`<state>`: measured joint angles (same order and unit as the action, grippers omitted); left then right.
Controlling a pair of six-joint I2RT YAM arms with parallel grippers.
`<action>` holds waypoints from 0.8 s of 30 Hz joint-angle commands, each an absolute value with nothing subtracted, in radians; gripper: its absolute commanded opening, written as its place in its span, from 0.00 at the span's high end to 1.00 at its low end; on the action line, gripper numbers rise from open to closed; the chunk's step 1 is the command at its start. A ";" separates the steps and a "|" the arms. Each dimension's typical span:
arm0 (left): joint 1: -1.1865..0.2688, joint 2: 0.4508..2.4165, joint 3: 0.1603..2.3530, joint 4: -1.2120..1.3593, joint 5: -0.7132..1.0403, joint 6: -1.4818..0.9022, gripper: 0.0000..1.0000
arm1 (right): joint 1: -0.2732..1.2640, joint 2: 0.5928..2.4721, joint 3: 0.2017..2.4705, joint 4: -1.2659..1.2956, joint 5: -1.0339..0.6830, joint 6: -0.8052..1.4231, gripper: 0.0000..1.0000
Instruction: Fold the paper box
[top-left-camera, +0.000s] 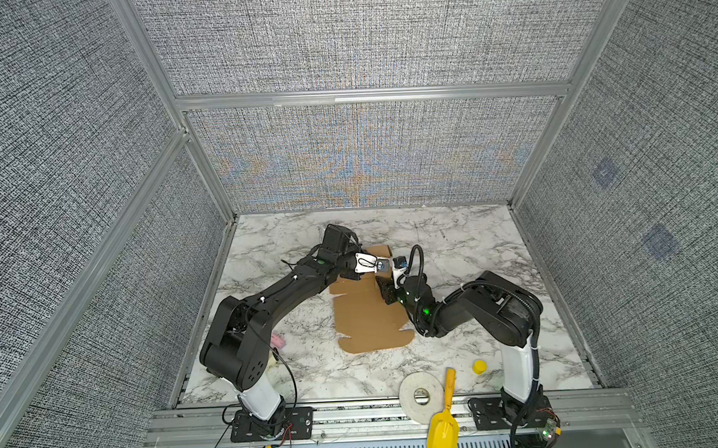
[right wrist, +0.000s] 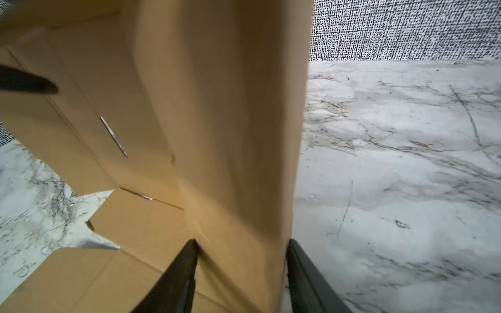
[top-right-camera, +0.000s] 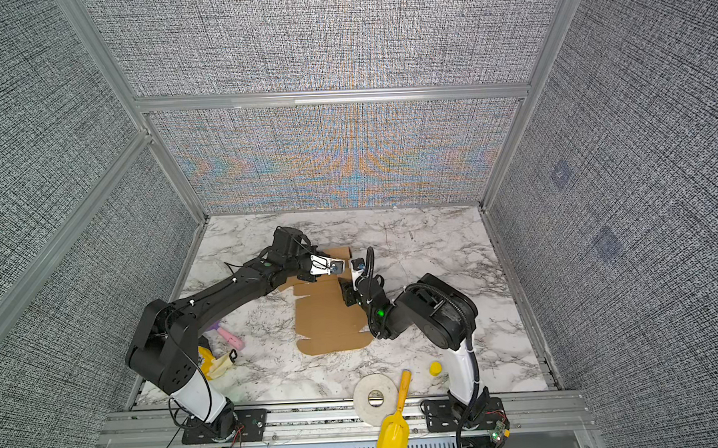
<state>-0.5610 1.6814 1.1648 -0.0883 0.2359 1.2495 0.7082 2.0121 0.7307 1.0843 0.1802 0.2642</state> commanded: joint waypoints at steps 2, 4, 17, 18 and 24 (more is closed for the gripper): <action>-0.565 1.686 1.167 -0.174 0.273 1.245 0.76 | 0.707 2.010 0.746 1.091 0.207 0.259 0.56; -0.564 1.686 1.167 -0.175 0.275 1.244 0.76 | 0.703 2.012 0.761 1.086 0.215 0.253 0.61; -0.568 1.689 1.168 -0.166 0.278 1.240 0.77 | 0.695 1.995 0.787 1.069 0.247 0.216 0.63; -0.569 1.689 1.169 -0.165 0.276 1.241 0.77 | 0.694 1.992 0.789 1.071 0.244 0.210 0.59; -0.567 1.689 1.170 -0.154 0.270 1.230 0.77 | 0.669 1.988 0.797 1.068 0.219 0.203 0.55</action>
<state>-0.5667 1.6817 1.1687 -0.0944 0.2604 1.2442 0.6777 1.9915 0.7868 1.0386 0.2264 0.2104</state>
